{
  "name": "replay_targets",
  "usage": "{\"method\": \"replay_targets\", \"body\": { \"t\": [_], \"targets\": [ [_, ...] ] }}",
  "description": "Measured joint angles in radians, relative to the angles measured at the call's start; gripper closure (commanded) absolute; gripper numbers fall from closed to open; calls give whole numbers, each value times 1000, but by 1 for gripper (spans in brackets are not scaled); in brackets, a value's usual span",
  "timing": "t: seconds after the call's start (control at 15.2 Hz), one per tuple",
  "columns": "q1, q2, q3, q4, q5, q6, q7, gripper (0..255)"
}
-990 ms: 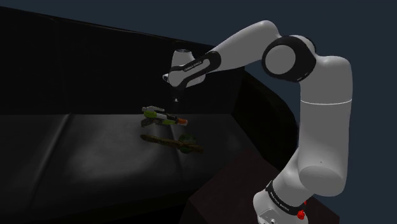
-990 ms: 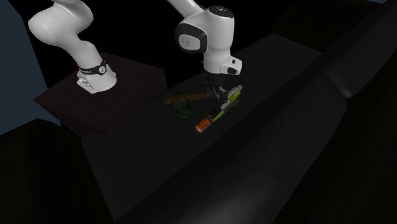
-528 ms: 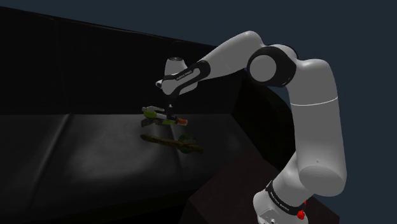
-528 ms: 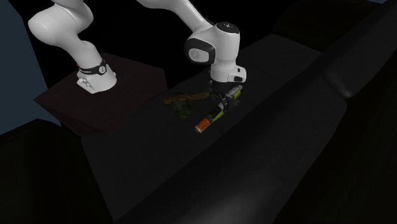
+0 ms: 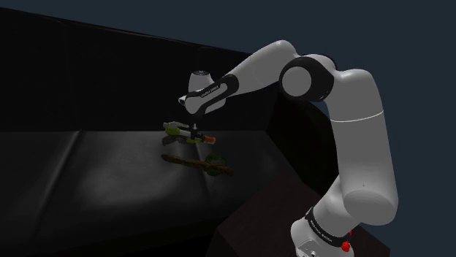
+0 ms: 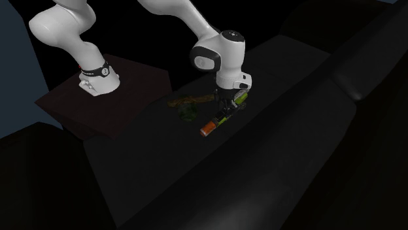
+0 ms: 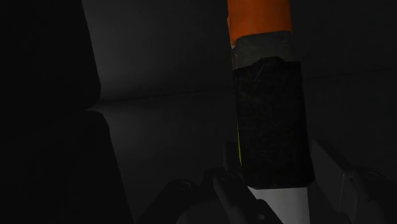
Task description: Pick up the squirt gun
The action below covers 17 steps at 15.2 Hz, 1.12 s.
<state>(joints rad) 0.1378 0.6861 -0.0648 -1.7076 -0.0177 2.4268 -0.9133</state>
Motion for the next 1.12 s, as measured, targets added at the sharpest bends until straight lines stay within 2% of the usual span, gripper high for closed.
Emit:
{"method": "replay_targets", "body": {
  "t": [0.46, 1.12],
  "targets": [
    [0, 0, 0, 1, 0, -1, 0, 255],
    [4, -79, -2, -3, -2, -77, -1, 255]
  ]
}}
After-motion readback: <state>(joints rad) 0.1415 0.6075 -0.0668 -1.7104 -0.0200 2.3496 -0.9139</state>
